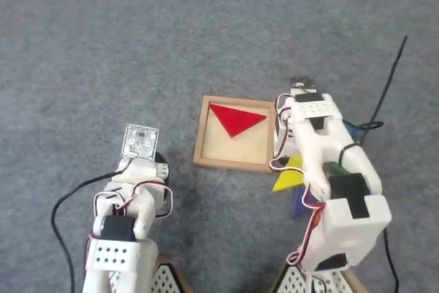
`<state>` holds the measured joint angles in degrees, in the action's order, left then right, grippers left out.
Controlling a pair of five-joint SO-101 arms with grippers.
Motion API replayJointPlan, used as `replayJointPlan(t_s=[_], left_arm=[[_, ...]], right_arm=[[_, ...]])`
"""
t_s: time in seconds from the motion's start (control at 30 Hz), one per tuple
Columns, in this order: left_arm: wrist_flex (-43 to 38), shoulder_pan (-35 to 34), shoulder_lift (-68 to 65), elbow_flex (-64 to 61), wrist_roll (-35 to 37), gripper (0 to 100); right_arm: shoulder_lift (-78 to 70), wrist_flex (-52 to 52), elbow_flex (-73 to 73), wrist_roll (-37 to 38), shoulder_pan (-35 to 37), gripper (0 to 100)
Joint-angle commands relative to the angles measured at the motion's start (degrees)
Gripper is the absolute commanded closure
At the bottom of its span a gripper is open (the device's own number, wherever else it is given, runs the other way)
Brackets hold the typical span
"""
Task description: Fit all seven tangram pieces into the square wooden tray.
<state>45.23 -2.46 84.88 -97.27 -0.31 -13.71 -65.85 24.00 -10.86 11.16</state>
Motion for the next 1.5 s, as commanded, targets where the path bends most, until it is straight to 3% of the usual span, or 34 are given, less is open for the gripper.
replayJointPlan(t_s=[0.0, 0.27, 0.5, 0.63, 1.0, 1.27, 1.47], left_arm=[[0.44, -0.26, 0.79, 0.48, 0.26, 98], [0.44, -0.26, 0.79, 0.48, 0.26, 98], [0.44, -0.26, 0.79, 0.48, 0.26, 98], [0.44, -0.26, 0.79, 0.48, 0.26, 98], [0.44, -0.26, 0.79, 0.48, 0.26, 98], [0.44, -0.26, 0.79, 0.48, 0.26, 98], [0.44, -0.26, 0.79, 0.48, 0.26, 98]], right_arm=[[2.68, 3.82, -0.18, -0.35, -0.75, 94.4], [21.58, 6.9, 7.82, -0.09, -3.38, 93.5], [37.76, -1.8, 20.92, 11.52, -1.36, 72.5], [35.82, -4.18, 23.65, 17.49, 4.18, 69.9], [21.49, 10.42, 27.6, 14.15, 5.76, 70.0], [25.1, 10.51, 30.33, 20.66, 5.58, 70.0], [28.44, 12.09, 32.62, 16.18, 6.81, 70.0]])
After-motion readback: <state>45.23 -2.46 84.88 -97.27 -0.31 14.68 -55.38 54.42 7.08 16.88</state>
